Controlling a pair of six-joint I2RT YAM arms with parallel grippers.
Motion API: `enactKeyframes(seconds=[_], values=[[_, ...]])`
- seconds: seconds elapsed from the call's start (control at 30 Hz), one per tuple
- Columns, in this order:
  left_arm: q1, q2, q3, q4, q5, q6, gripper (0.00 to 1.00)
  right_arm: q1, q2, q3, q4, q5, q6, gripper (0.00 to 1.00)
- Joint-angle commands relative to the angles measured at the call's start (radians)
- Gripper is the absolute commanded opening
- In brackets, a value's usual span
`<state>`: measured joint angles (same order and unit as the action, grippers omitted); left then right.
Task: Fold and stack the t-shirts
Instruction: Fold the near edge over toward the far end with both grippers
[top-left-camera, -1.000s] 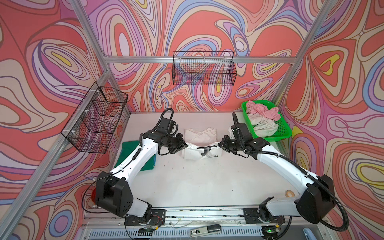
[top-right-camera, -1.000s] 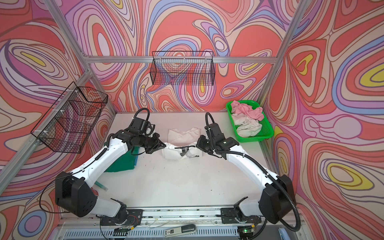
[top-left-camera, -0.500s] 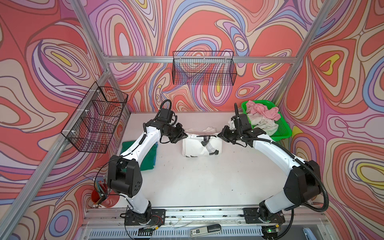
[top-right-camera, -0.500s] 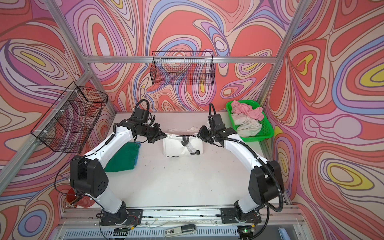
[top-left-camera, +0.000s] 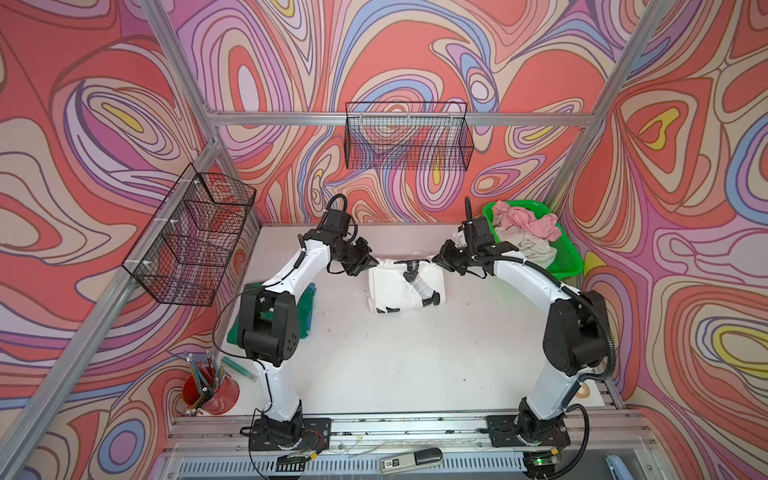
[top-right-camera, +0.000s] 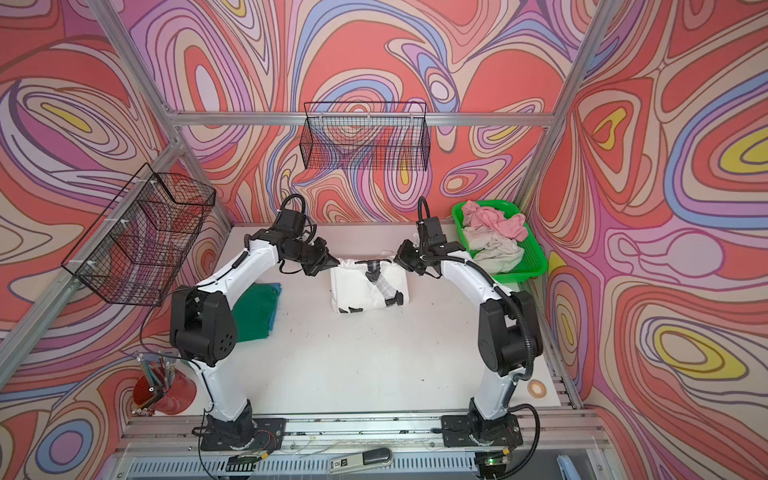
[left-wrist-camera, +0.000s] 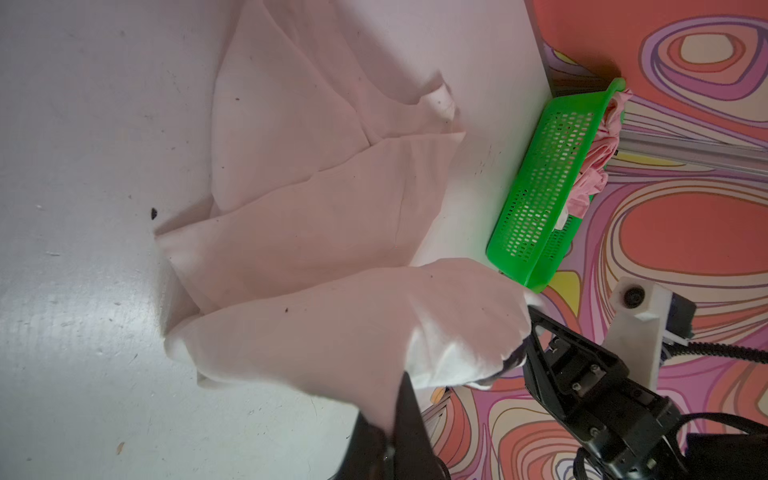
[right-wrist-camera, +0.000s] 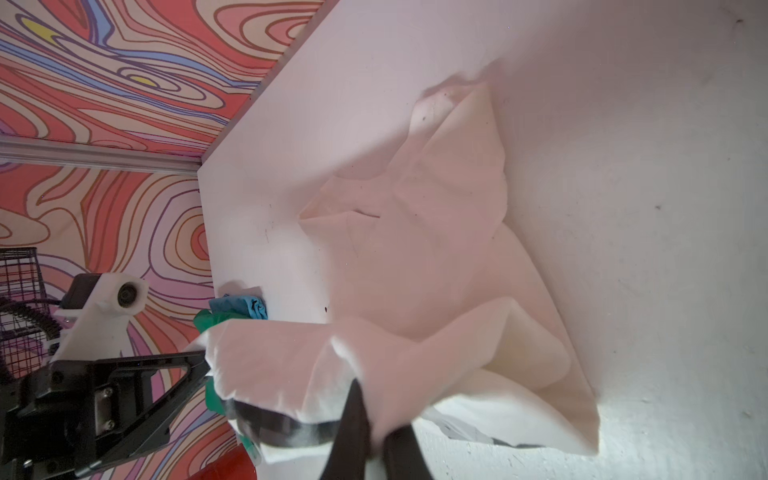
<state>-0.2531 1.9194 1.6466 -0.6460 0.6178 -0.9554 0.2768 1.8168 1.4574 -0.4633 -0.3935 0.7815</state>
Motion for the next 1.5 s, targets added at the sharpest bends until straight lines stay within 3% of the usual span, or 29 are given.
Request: enactKeyframes(seconds=[0.0,0.73,0.8,0.9,1.03,1.2,1.33,1.47], values=[[0.015,0.045,0.028,0.028,0.009,-0.025,0.0,-0.026,0.056,0.047,0.03,-0.021,-0.011,0.0],[0.054,0.329,0.24,0.013,-0.015,-0.021,0.0,-0.079,0.377,0.227,0.087,-0.048,-0.042,0.0],[0.054,0.339,0.245,0.017,-0.027,-0.021,0.1,-0.079,0.393,0.23,0.096,-0.064,-0.042,0.0],[0.055,0.354,0.266,0.009,-0.036,-0.022,0.19,-0.08,0.408,0.237,0.101,-0.06,-0.044,0.01],[0.057,0.346,0.293,0.013,-0.031,-0.036,0.42,-0.08,0.406,0.28,0.064,-0.047,-0.068,0.28],[0.061,0.279,0.308,-0.002,-0.059,-0.033,0.66,-0.08,0.355,0.356,-0.01,0.001,-0.113,0.44],[0.053,0.166,0.23,0.027,-0.061,-0.02,0.76,-0.08,0.234,0.284,0.015,0.033,-0.137,0.48],[0.016,0.028,0.075,0.124,-0.06,-0.037,0.81,-0.072,0.106,0.082,0.186,-0.064,-0.102,0.49]])
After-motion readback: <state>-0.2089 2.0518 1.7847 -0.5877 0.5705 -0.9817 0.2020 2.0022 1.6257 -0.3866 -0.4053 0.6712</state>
